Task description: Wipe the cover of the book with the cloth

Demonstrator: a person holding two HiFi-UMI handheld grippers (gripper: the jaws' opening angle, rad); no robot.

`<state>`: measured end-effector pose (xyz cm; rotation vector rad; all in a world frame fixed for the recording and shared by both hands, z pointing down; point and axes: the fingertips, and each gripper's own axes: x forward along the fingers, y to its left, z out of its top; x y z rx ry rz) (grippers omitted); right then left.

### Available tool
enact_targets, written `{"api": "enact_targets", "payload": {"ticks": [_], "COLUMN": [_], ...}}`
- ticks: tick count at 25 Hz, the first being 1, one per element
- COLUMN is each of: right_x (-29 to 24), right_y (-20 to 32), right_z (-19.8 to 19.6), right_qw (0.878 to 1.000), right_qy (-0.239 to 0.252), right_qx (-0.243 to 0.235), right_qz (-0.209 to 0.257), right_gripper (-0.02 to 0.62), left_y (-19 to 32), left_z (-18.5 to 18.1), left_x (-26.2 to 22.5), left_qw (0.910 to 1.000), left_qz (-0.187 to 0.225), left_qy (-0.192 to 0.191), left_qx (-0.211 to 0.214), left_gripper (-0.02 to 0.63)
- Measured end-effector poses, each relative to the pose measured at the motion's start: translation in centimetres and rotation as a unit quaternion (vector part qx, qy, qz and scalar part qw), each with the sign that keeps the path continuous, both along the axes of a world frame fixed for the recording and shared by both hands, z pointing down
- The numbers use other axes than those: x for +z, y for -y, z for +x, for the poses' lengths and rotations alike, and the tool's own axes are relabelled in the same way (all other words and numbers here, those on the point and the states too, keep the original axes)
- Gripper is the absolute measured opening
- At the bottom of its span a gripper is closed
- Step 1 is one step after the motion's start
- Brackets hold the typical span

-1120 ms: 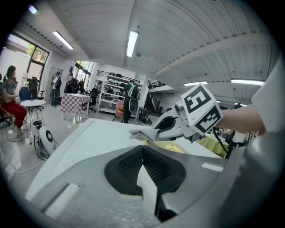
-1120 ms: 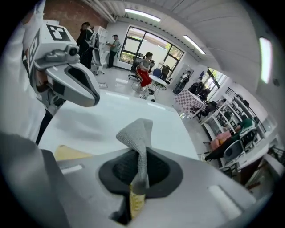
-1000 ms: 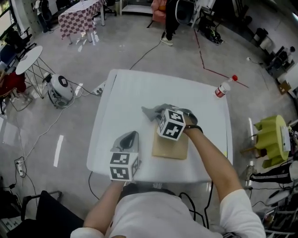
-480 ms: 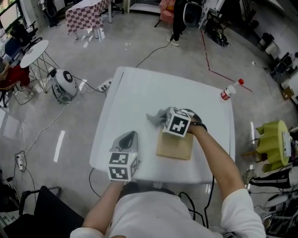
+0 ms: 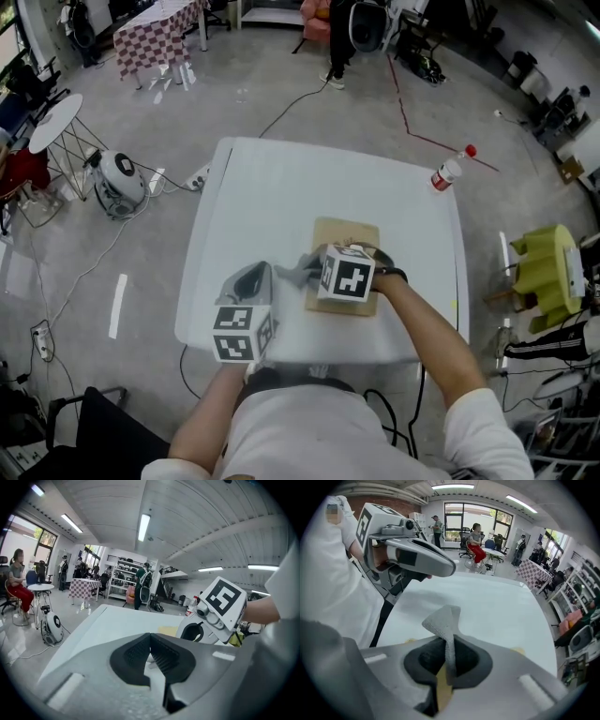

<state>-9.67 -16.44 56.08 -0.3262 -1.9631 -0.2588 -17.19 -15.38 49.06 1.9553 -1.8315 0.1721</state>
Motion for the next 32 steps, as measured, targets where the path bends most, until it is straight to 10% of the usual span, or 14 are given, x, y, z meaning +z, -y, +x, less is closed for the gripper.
{"api": "enact_targets", "payload": {"ticks": [17,23,32], "right_x": [-2.2,-6.9,-13.8], "right_y": [-6.6,-0.7,6.0], "right_z": [2.4,4.7,12.7], "right_qw": [0.99,0.946,0.85], "right_qy": [0.106,0.235,0.361], "right_qx": [0.058,0.221,0.38], "right_qz": [-0.068,-0.016,0.058], "right_gripper": [0.017,0.017,0.017], "left_y": [1.1,2.6,5.1], "left_z": [0.3,1.7,6.2], "left_x": [-1.7,-3.3,-5.3], "left_qw": [0.9999,0.9994,0.9973], "left_qz": [0.016,0.031,0.047], "left_qy": [0.006,0.013,0.028], "left_qx": [0.0,0.011,0.049], "left_gripper": [0.008,0.008,0.006]}}
